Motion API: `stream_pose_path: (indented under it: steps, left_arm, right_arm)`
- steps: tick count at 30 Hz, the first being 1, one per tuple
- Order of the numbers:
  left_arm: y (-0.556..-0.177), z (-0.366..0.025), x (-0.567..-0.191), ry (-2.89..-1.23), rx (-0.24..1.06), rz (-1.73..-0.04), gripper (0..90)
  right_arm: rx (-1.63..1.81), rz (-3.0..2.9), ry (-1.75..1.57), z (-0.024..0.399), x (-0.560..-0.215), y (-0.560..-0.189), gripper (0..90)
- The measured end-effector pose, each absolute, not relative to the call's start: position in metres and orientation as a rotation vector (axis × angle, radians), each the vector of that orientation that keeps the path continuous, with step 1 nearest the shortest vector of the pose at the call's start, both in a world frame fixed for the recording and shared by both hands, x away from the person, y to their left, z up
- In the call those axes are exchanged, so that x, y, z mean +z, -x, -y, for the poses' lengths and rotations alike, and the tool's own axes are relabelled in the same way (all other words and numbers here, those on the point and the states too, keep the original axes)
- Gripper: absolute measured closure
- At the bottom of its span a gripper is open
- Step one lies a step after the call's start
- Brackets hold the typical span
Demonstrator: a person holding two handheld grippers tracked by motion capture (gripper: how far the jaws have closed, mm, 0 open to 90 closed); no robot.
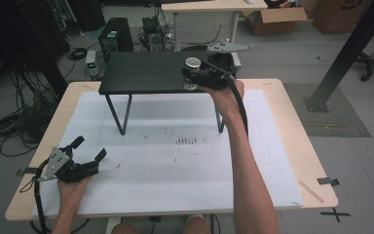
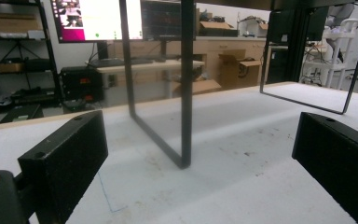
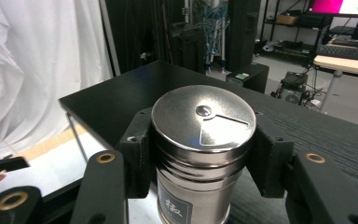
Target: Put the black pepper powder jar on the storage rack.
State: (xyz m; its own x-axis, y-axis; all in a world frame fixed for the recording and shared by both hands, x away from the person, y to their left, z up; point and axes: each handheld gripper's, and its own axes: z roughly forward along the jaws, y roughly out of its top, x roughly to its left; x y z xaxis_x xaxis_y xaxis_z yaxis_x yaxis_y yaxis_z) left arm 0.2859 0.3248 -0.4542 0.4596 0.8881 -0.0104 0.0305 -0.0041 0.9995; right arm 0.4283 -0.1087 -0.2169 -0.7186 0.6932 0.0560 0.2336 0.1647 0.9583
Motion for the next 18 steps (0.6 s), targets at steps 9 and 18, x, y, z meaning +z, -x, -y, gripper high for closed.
stream_pose_path:
  steps: [9,18]
  left_arm:
    - [-0.286,-0.325,-0.454,-1.421,0.835,-0.874,3.7]
    - [-0.286,-0.325,-0.454,-1.420,0.834,-0.874,3.8]
  right_arm:
    - [1.527,-2.059,-0.895,0.098,-0.226,-0.448,49.5]
    - [1.497,-2.068,-0.884,0.091,-0.232,-0.454,49.5]
